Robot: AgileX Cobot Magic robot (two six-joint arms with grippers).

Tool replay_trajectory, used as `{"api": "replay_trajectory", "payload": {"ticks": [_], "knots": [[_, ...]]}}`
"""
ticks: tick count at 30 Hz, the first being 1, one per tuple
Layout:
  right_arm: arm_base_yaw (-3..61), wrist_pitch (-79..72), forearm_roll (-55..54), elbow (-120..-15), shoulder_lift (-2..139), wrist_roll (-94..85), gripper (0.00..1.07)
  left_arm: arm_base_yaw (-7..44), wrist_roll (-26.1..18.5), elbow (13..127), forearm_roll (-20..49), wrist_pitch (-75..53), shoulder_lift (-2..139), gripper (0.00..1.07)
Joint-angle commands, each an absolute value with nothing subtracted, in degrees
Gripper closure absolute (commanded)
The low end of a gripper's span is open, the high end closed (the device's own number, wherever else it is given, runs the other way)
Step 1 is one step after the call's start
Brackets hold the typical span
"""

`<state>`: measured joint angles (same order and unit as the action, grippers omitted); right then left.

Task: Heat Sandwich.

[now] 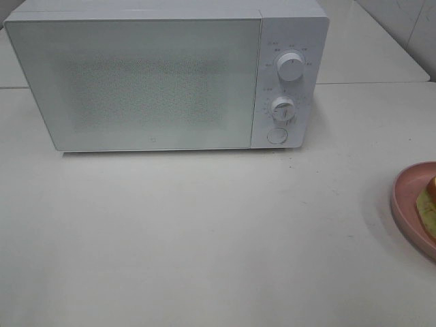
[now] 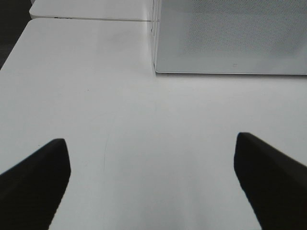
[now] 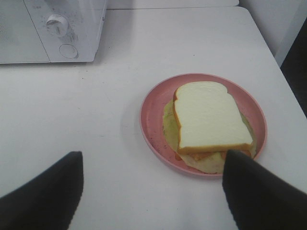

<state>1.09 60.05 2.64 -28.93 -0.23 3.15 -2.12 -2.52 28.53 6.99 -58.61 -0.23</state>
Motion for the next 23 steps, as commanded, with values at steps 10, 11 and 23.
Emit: {"api": "replay_trajectory", "payload": {"ticks": [10, 11, 23], "knots": [[0.6, 59.5, 2.3, -28.9, -1.7, 2.9, 0.31, -2.1, -2.2, 28.3, 7.3, -58.8, -1.8, 0.19], [0.6, 59.5, 2.3, -28.9, -1.7, 2.9, 0.31, -2.1, -2.2, 28.3, 7.3, -58.8, -1.8, 0.19], [0.6, 59.5, 2.3, -28.9, -1.7, 2.9, 0.31, -2.1, -2.2, 28.3, 7.3, -58.8, -1.8, 0.19]]}}
